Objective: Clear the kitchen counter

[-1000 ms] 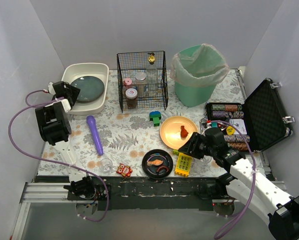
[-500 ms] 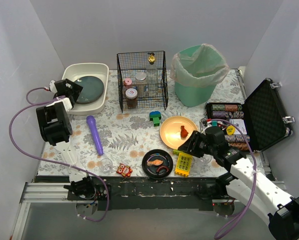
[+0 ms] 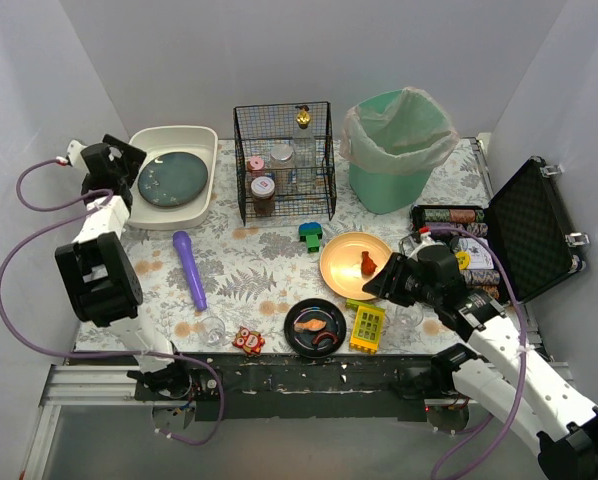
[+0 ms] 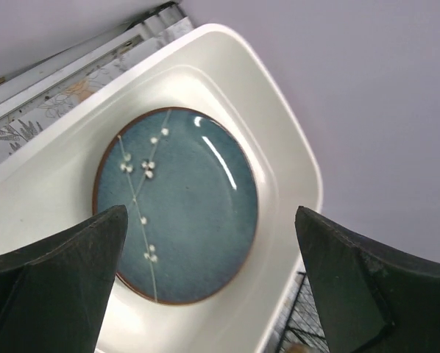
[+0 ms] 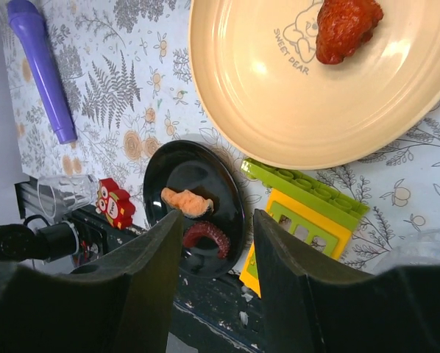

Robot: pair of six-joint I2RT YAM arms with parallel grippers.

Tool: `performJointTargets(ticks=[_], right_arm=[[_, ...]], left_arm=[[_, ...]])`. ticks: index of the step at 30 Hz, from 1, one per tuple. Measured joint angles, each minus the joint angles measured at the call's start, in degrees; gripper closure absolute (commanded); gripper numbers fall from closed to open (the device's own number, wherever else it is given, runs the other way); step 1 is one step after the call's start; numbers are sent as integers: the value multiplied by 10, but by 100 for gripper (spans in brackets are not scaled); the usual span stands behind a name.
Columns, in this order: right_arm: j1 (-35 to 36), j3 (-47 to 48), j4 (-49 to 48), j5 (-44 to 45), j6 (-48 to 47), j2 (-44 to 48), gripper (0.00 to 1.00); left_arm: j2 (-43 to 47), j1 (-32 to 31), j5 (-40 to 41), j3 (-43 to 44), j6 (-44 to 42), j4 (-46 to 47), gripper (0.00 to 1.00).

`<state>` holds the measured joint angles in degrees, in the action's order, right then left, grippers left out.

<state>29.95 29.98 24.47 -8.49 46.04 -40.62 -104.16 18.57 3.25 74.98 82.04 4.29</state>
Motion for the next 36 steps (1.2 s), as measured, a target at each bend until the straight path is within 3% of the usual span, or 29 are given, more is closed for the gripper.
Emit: performJointTargets(ticks=[10,23,36], right_arm=[[0,29,49,43,-20,38,48],[0,63,80,70,-49,10,46],[0,38,78,113,-53,-16,38]], left_arm=[[222,-25,-43,-118,6,-40,2],[389,-287,9,-249,-14,-115,2],[570,-363,23,-371,21,-164,2]])
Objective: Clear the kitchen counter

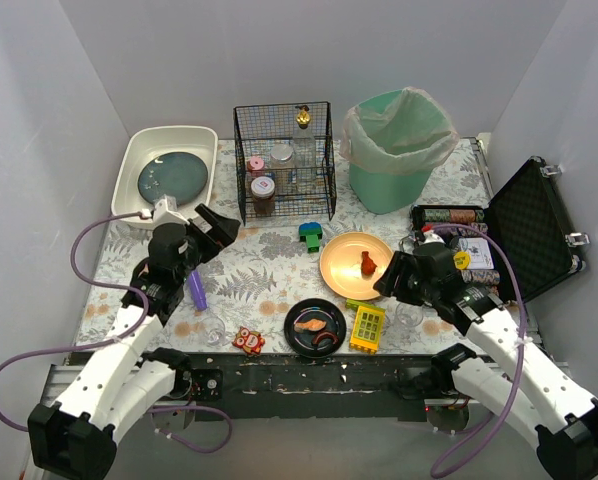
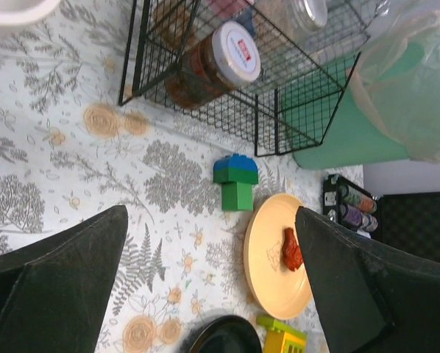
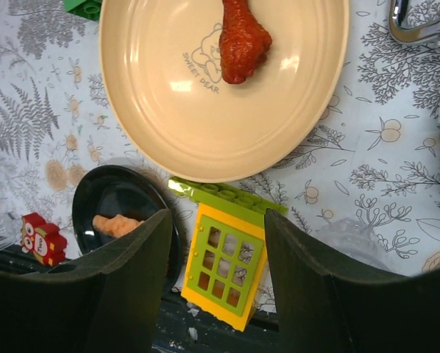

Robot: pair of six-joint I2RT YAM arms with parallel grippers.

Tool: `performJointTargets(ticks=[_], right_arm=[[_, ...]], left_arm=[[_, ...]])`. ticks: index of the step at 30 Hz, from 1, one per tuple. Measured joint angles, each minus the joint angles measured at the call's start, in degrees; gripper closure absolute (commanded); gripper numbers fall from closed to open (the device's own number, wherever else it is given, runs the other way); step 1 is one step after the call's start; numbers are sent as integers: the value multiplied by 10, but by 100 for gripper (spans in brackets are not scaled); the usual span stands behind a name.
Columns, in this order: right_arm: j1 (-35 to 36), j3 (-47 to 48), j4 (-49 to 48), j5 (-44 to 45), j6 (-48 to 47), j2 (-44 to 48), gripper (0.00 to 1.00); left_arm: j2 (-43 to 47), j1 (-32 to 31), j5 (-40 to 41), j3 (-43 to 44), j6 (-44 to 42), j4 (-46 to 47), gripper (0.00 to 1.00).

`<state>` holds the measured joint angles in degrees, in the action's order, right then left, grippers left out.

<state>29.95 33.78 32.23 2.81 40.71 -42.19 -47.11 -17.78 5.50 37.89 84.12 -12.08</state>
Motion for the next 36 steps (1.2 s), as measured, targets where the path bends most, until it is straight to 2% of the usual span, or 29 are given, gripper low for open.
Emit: performJointTargets(ticks=[9,23,31,36], right_arm=[[0,-28,-46,27,14,-54,44],[-3,-35,-86,88,28,-188,52],[-10,-33,-122,92,36,-228,54],[-20,-33,-143,90,47,-244,59]], left_arm=[[58,-5,-41,-70,24,-10,2],[98,-7,-49,-73,28,-18,2],[121,-7,-49,-75,32,-34,2],[125,-7,-49,-75,33,-43,2]])
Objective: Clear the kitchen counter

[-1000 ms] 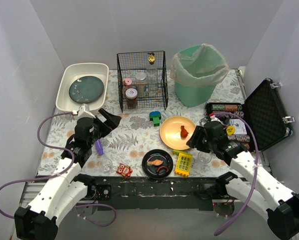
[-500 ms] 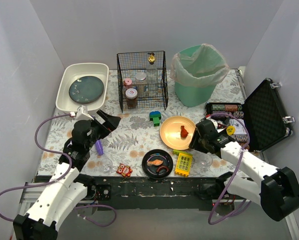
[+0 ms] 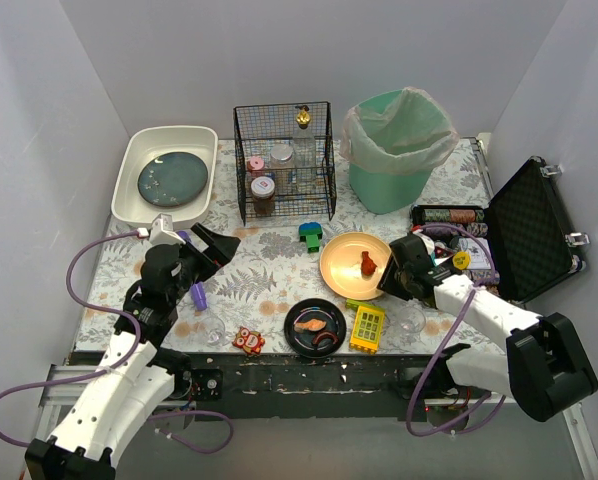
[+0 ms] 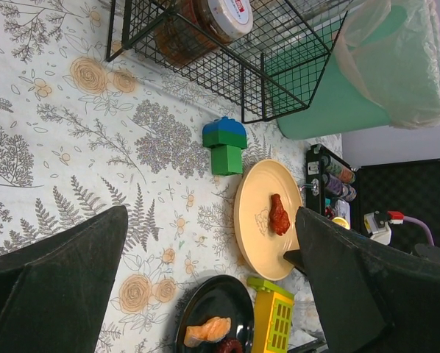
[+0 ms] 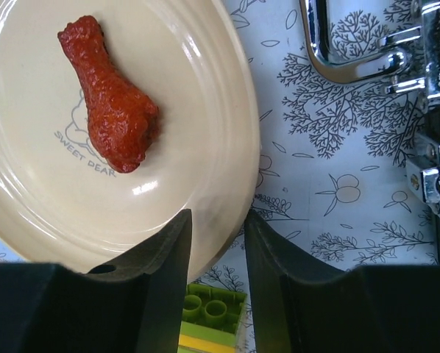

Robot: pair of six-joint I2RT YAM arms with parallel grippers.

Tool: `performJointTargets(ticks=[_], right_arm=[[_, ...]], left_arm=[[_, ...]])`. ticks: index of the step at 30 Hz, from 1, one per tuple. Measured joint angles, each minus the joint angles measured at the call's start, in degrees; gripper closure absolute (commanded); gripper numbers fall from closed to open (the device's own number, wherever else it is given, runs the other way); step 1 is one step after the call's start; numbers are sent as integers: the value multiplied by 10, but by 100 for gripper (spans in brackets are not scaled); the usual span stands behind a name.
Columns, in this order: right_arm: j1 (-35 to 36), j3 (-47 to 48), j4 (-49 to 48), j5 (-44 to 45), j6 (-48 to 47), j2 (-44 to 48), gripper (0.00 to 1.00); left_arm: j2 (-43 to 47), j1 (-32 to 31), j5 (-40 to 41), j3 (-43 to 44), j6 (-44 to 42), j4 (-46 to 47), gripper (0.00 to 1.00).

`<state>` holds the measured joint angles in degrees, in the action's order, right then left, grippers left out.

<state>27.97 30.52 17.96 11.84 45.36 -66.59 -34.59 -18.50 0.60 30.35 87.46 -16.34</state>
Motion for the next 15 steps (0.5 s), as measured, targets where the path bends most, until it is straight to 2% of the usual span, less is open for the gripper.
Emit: performJointTargets(ticks=[4,13,15], right_arm=[[-8,0,-14,-4,9,-17,67],[-29,5,-44,-29,32,-37,97],[-33,14,-45,-36,35,-37,99]], left_arm=[[0,0,0,0,0,-4,2],[-2,0,-8,0,0,-5,2],[-5,0,-13,0,0,-5,2]])
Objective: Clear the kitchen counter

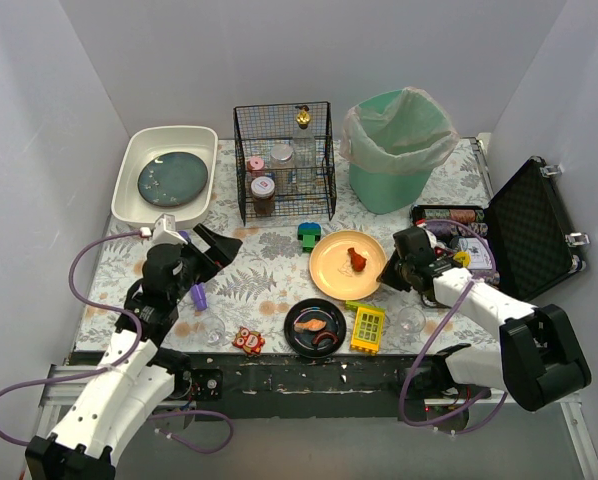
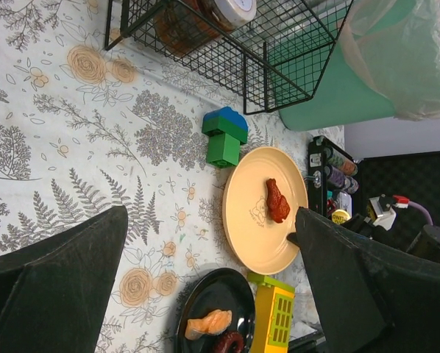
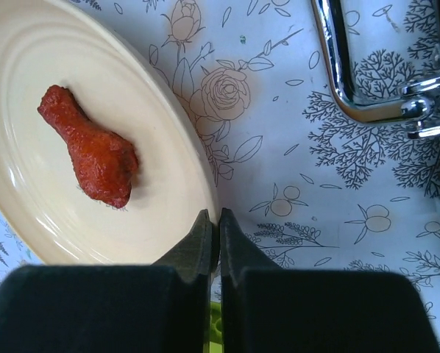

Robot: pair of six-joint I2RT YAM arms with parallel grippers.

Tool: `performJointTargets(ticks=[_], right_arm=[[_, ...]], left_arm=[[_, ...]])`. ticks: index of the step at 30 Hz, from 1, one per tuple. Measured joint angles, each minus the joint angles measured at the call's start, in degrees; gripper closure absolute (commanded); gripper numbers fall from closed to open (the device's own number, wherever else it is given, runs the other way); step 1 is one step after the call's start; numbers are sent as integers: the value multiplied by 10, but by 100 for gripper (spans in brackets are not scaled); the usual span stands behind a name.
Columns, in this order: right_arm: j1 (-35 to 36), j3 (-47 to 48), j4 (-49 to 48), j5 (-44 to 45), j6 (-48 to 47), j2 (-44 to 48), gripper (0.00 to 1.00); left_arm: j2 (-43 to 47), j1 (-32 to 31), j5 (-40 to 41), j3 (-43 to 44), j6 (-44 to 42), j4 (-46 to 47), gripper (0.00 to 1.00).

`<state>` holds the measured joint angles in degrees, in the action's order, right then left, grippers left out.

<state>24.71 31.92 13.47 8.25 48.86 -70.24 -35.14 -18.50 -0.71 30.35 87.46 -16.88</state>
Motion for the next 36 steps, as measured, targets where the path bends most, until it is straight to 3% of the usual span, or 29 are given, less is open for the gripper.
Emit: performJointTargets(ticks=[18,26,36], right_arm=[[-37,85,120,-51,-15,115,99],[-41,211,205,-84,-16,134,99],[-43,344,259,-88,81,109,99]], left_arm=[[-68,0,-57,0,-7,32,2],[-66,0,-71,0,-13,35,2],[-16,0,-74,-9,-12,10,2]])
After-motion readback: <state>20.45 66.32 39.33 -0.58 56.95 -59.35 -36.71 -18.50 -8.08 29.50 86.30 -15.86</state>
